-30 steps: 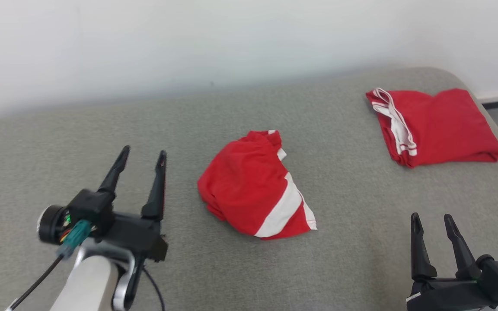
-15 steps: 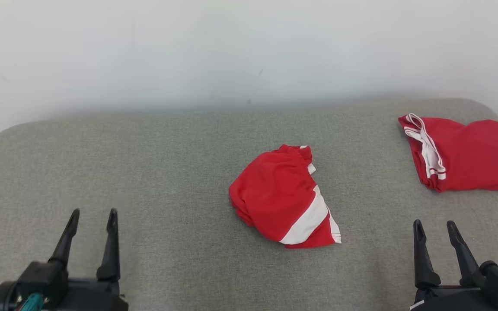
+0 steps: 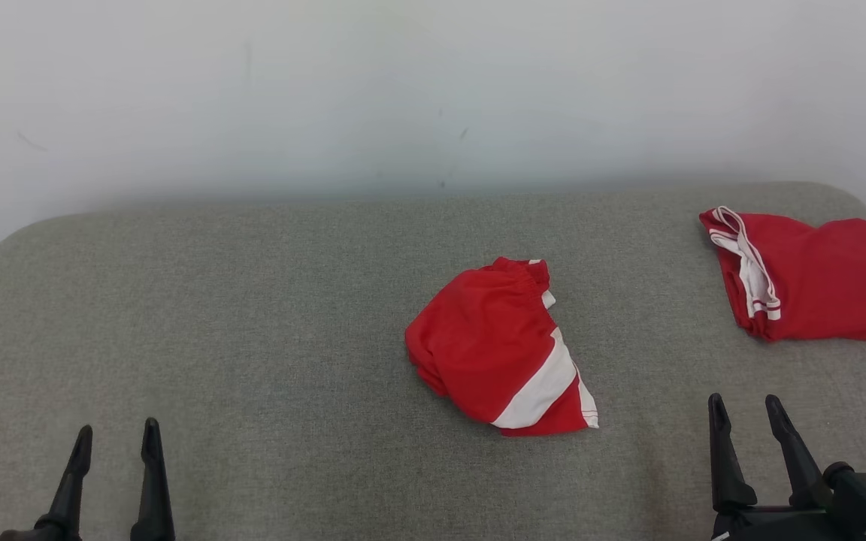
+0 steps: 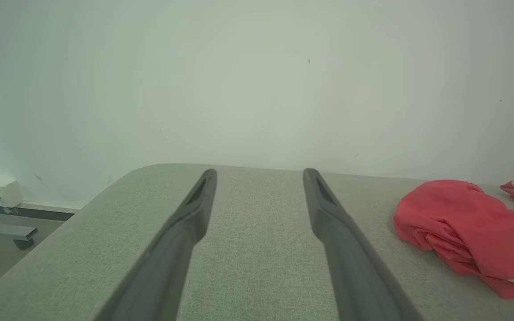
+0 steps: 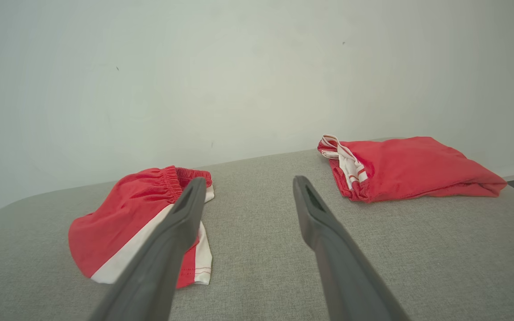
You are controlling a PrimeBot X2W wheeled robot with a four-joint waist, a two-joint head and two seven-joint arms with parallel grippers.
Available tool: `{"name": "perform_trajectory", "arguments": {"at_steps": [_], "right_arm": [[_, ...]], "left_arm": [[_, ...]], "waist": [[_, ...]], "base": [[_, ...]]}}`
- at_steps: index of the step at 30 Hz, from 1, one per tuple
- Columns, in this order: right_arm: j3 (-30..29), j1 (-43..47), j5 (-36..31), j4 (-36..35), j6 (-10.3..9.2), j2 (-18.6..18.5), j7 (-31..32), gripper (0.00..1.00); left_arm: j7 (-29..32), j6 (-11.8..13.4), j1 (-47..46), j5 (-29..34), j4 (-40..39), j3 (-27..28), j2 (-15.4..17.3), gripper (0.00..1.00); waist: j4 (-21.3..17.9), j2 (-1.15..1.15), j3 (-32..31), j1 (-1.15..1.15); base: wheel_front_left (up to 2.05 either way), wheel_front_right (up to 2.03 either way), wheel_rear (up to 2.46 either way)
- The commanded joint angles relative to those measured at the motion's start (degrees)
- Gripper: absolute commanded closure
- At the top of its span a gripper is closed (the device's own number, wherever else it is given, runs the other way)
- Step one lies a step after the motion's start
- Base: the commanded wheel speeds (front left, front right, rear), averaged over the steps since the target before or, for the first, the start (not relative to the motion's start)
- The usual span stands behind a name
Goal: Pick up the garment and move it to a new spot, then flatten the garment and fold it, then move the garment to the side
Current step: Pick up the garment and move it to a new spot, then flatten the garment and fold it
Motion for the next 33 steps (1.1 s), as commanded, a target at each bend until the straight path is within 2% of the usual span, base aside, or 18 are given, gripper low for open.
{"name": "perform_trajectory", "arguments": {"at_steps": [1, 17, 33], "right_arm": [[0.1, 0.5, 0.4, 0.1, -0.15, 0.0, 0.1, 0.0], [2.2, 0.5, 1.1, 1.7, -0.15, -0.4, -0.2, 0.0], [2.7, 0.3, 1.5, 2.9, -0.15, -0.6, -0.5, 0.0]], "left_arm": [[-0.2, -0.3, 1.0, 0.4, -0.1, 0.4, -0.6, 0.0], [-0.2, -4.0, 2.1, 3.9, 3.3, 3.7, -5.2, 0.0], [-0.2, -6.1, 1.8, 6.3, 4.6, 5.7, -7.0, 0.0]], "waist": [[0.1, 0.0, 0.0, 0.0], [0.3, 0.0, 0.2, 0.0], [0.3, 0.0, 0.3, 0.0]], "base": [[0.0, 0.0, 0.0], [0.0, 0.0, 0.0], [0.0, 0.0, 0.0]]}}
